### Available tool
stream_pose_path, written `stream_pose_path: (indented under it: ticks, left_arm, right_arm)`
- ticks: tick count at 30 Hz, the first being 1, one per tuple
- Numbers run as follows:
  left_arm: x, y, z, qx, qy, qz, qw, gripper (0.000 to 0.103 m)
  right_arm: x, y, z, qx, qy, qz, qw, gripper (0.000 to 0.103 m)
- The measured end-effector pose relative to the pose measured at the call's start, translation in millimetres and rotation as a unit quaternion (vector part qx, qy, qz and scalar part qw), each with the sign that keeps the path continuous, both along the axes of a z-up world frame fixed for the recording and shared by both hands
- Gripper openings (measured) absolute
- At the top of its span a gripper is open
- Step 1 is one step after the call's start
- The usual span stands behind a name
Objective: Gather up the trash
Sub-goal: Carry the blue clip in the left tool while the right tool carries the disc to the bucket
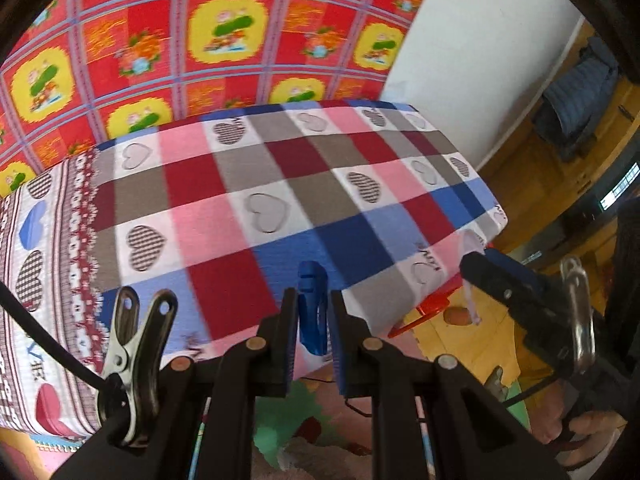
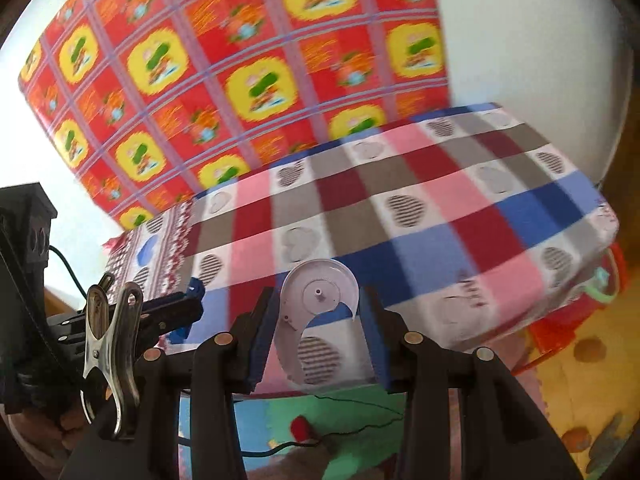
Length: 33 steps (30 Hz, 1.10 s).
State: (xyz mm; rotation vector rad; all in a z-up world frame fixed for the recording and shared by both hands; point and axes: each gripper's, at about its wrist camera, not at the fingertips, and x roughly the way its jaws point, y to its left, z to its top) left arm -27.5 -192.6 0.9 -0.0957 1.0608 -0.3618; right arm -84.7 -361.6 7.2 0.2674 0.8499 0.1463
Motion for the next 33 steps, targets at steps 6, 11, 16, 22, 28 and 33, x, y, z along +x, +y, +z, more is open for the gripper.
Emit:
stream_pose_path:
  ticks: [6,11,16,22,28,33]
  left_arm:
    - [-2,-50,7,-0.002,-0.01,-0.016,0.9998,0.015]
    - [4,-94,12,-0.002,-0.015,-0.044,0.9989,0.015]
    - [19,-135,12,-0.006,-0.018,-0.075,0.997,0.015]
    - [42,-188,13,-0.02,-0.023,-0.116,0.9927,0.015]
    - [66,-246,15,-0.017,-0.029,-0.158,0.9868,0.015]
    - [88,-287,16,-0.013,-0.028,-0.195,0.9804,0.015]
  right_arm:
    - [-7,-56,10,0.003,-0.006,-0.022,1.0,0.042]
    - [-12,-92,18,0.006,-0.014,-0.045,0.999,0.042]
    - [-12,-130,20,0.007,-0.016,-0.074,0.997,0.042]
    - [-13,-175,15,0.008,-0.01,-0.113,0.993,0.042]
    - [-6,-216,13,0.008,-0.006,-0.139,0.99,0.042]
    - [2,-243,9,0.018,-0.001,-0.168,0.986,0.042]
